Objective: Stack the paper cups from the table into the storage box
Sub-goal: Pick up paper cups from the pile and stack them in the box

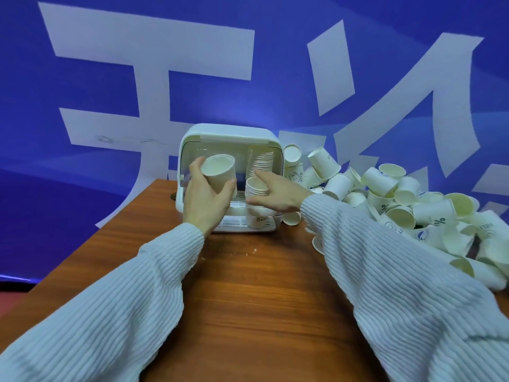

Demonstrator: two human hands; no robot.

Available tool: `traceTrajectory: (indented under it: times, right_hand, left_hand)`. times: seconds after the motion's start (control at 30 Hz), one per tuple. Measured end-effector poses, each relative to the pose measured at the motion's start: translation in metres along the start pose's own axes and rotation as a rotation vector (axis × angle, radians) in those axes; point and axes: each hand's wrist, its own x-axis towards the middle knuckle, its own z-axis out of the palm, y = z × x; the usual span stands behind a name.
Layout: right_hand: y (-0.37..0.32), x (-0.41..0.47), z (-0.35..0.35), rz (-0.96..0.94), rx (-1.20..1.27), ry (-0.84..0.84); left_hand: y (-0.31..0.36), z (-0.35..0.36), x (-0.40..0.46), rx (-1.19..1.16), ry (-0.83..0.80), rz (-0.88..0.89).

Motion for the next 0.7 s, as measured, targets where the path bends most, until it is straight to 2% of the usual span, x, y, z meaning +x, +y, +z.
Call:
traceTrajectory:
  times: [0.13, 0.3, 0.4, 0.53, 0.63, 0.7]
  right_hand:
    - [0.013, -0.027, -0.006, 0.020, 0.212, 0.165]
    - [0.035, -0.068, -0.010, 0.053, 0.163, 0.234]
    - [0.052, -0.082, -0.009, 0.104, 0.198, 0.246]
    - [0.069, -0.092, -0.011, 0.150, 0.249, 0.260]
    - [0.078, -0.102, -0.017, 0.158, 0.253, 0.284]
    - [0.084, -0.113, -0.023, 0.184, 0.261, 0.299]
  left_hand:
    - [0.016, 0.020, 0.016, -0.029, -0.016, 0.045]
    - [0.030, 0.051, 0.031, 0.030, -0.073, 0.163]
    - [0.028, 0.064, 0.036, 0.211, -0.221, 0.180]
    - [0.018, 0.074, 0.031, 0.569, -0.434, 0.044]
    - [0.017, 0.075, 0.028, 0.773, -0.515, 0.036]
    - [0.021, 0.072, 0.028, 0.849, -0.510, 0.064]
